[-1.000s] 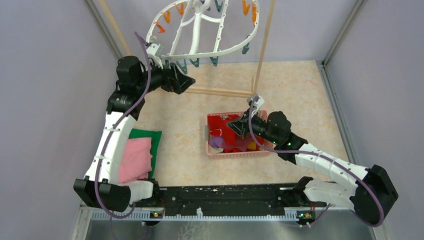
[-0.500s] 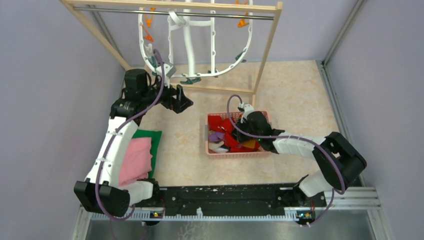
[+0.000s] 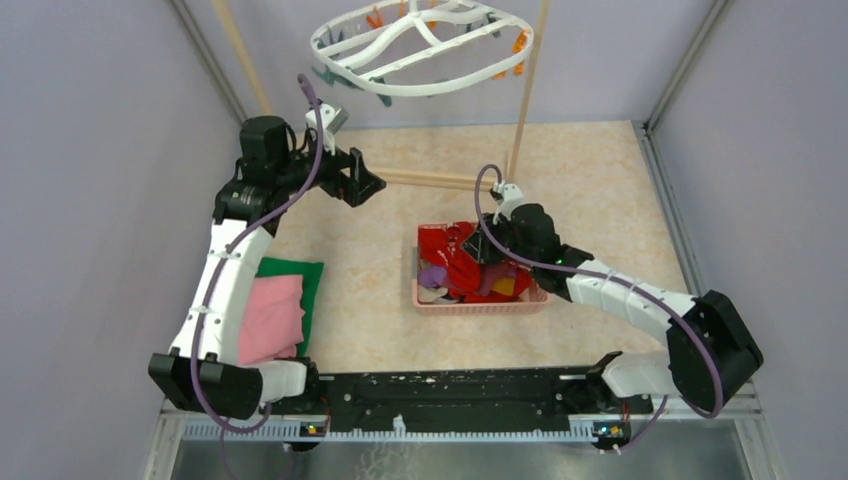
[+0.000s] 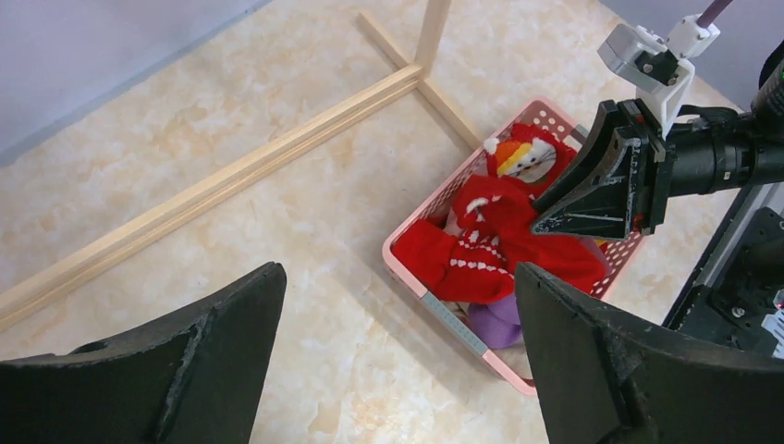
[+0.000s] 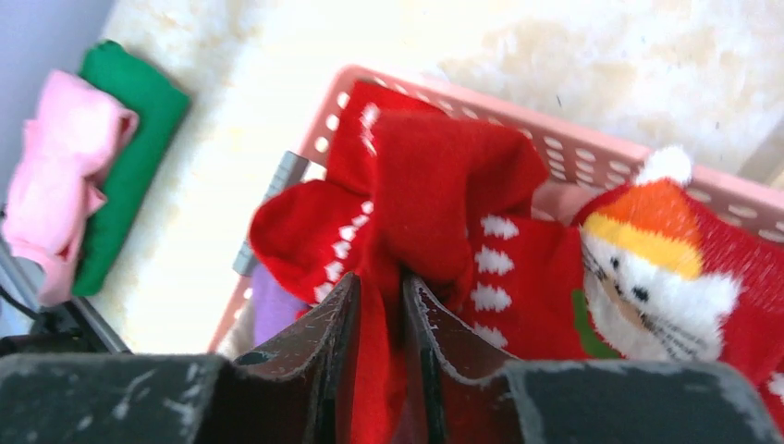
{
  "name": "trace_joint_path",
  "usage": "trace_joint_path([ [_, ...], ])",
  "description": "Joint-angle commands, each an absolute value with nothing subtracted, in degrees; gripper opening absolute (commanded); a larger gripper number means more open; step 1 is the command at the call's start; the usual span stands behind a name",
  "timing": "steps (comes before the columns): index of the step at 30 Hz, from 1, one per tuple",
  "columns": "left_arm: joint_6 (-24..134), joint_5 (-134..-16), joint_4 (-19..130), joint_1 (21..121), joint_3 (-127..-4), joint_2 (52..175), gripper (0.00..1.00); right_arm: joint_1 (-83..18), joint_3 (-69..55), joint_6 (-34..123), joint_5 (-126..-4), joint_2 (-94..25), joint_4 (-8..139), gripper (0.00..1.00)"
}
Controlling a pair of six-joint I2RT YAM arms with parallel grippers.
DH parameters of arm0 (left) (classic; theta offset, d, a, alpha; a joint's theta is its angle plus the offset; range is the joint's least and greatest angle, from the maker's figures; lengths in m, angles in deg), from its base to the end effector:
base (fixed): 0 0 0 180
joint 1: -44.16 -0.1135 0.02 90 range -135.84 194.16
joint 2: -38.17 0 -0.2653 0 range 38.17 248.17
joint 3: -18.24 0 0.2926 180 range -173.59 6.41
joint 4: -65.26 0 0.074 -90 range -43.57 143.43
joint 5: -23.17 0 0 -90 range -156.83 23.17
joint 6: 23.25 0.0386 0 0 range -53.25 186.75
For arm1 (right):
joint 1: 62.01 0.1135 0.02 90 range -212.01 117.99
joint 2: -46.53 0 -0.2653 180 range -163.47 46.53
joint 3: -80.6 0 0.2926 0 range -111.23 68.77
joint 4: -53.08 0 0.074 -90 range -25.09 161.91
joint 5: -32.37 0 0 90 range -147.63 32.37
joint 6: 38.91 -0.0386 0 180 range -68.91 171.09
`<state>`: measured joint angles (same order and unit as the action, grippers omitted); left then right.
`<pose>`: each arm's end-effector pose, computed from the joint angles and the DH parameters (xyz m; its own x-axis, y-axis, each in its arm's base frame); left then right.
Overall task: Remove the socks clipped to the hanger
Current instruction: Place the sock in the bin.
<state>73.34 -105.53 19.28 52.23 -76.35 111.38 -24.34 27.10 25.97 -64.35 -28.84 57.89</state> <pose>0.3040 -0.0675 0.4308 -0.3323 0.1376 -0.9331 0.7153 0.6816 -0.1542 0.2544 0.2021 0.2108 -0.6146 0.0581 -0.7867 -0.4736 0.7704 0.4269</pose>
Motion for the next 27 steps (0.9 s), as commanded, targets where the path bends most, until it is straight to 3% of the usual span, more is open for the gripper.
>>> trace_joint_path([
  [1, 71.19, -107.62, 25.75, 52.24, -76.22, 105.67, 0.99, -24.98, 27.59, 26.59, -66.39, -24.96, 53.85, 0.25],
  [6, 70.96, -102.28, 23.40, 52.24, -82.12, 105.99, 0.99, -25.00, 27.23, 27.29, -67.38, -23.17, 54.28, 0.31],
  [10, 71.25, -99.02, 22.49, 52.24, -81.21, 104.95, 0.99, -25.01, 26.28, 27.49, -65.18, -19.59, 58.22, 0.40],
  [14, 69.42, -96.81, 22.15, 52.03, -78.52, 103.64, 0.99, -25.04, 23.20, 29.09, -62.73, -15.34, 63.97, 0.42],
  [19, 69.78, -96.81, 22.50, 50.70, -73.46, 100.79, 0.99, -25.01, 20.39, 27.85, -61.40, -16.19, 61.93, 0.32],
  [23, 70.03, -98.37, 23.98, 48.47, -67.69, 98.35, 0.99, -25.65, 19.16, 22.87, -67.55, -26.05, 54.50, 0.17],
  [27, 73.47, -98.76, 25.34, 46.11, -61.63, 97.24, 0.99, -27.23, 22.95, 14.19, -77.69, -36.22, 41.73, 0.11],
])
